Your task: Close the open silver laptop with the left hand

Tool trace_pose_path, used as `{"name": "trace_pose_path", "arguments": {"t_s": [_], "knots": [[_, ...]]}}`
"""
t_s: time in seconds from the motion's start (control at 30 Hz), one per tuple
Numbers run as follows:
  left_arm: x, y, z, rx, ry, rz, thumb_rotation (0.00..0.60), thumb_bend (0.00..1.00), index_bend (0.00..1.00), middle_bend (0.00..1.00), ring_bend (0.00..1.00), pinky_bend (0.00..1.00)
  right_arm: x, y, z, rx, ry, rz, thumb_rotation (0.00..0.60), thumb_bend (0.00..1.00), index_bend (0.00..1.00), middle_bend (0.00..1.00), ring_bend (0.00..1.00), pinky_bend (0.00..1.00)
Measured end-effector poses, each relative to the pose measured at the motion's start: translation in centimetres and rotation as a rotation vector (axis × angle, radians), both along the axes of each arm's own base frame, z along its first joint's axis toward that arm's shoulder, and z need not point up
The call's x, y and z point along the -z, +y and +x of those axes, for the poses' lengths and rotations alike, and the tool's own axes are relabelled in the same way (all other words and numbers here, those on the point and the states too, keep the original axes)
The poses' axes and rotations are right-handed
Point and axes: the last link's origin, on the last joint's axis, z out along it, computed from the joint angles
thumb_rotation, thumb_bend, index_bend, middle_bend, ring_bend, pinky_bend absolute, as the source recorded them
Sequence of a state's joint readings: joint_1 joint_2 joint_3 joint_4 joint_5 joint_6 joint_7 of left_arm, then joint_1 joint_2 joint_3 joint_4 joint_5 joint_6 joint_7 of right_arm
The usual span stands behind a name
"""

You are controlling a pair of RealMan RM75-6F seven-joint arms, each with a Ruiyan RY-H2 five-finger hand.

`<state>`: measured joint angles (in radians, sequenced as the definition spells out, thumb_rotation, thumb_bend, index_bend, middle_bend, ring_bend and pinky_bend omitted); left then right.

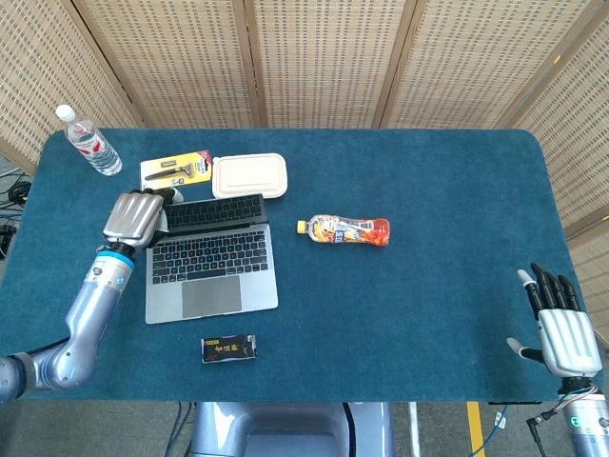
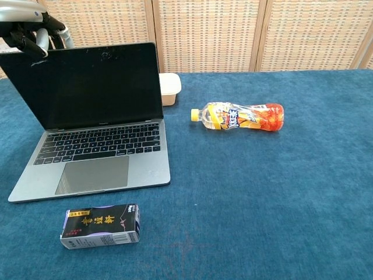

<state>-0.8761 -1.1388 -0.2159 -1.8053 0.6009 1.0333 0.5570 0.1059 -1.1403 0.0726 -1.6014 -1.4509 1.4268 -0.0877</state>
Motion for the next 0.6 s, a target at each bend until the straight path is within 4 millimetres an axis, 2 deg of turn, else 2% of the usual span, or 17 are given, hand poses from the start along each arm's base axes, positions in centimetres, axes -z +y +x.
{"name": "trace_pose_path", "arguments": {"t_s": [0.2, 0.6], "knots": [[0.0, -0.8, 0.2, 0.007, -0.007, -0.034, 0.6, 0.96, 0.55, 0.38, 0.31, 0.31, 0.0, 0.0, 0.0, 0.001, 0.002, 0.001, 0.6, 0.0, 0.0, 0.0, 0.0, 0.0], [1.1, -1.7, -0.7, -0.004, -0.006, -0.088, 0.6, 0.96, 0.56, 0.38, 0.32, 0.32, -0.2, 0.0, 0.0, 0.001, -0.005, -0.006, 0.6, 0.0, 0.0, 0.0, 0.0, 0.0]]}}
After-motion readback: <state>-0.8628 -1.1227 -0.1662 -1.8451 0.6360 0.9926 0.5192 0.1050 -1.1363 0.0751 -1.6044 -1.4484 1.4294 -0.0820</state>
